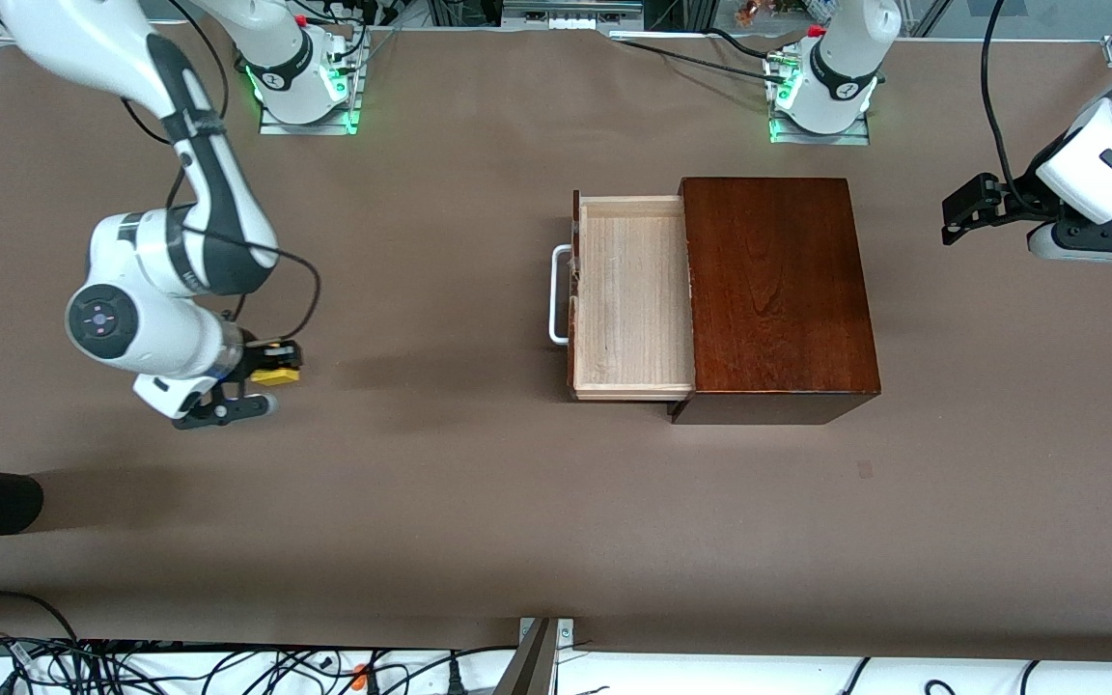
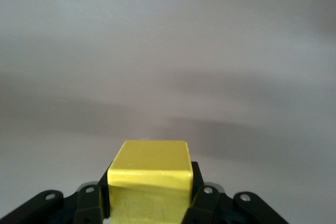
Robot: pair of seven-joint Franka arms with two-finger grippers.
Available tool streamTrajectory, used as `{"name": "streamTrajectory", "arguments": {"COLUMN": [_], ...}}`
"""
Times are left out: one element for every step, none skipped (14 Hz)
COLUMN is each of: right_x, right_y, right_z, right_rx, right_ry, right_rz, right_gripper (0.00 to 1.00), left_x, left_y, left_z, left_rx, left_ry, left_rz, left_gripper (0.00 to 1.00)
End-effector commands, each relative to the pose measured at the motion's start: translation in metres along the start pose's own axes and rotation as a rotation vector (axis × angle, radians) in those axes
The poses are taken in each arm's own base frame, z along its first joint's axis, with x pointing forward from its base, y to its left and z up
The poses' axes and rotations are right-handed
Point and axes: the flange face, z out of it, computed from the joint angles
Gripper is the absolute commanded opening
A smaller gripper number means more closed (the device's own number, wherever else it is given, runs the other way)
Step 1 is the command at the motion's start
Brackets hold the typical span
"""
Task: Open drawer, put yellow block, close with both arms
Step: 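Carry the yellow cube with the right gripper over the open drawer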
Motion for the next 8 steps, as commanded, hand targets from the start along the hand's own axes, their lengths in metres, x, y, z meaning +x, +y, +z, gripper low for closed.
{"name": "streamTrajectory", "arguments": {"right_x": [0.003,0.001,-0.001,-0.003,-0.008,-0.01,-0.016,-0.024], "right_y": [-0.06,-0.075,-0.096,-0.116,-0.135,-0.152,-0.177,-0.202], "right_z": [-0.013,-0.015,-0.019,-0.028,-0.031,-0.039,-0.045,-0.048], "right_rx": [0.063,0.087,0.119,0.16,0.2,0.233,0.242,0.241], "right_ry": [-0.016,-0.022,-0.025,-0.029,-0.058,-0.073,-0.08,-0.085], "right_rz": [0.147,0.207,0.267,0.335,0.435,0.524,0.581,0.634], "right_gripper": [0.12,0.12,0.12,0.12,0.12,0.12,0.12,0.12], "left_x": [-0.004,-0.004,-0.002,-0.003,-0.003,-0.003,-0.003,-0.003], "left_y": [-0.002,-0.002,-0.002,-0.002,0.001,0.001,0.001,0.0], "left_z": [-0.005,-0.007,-0.008,-0.01,-0.012,-0.011,-0.011,-0.011], "left_rx": [0.013,0.013,0.013,0.013,0.013,0.013,0.012,0.013], "left_ry": [0.003,0.007,0.009,0.012,0.014,0.012,0.011,0.011], "left_rz": [0.006,0.008,0.008,0.011,0.012,0.012,0.014,0.012], "left_gripper": [1.0,1.0,1.0,1.0,1.0,1.0,1.0,1.0]}}
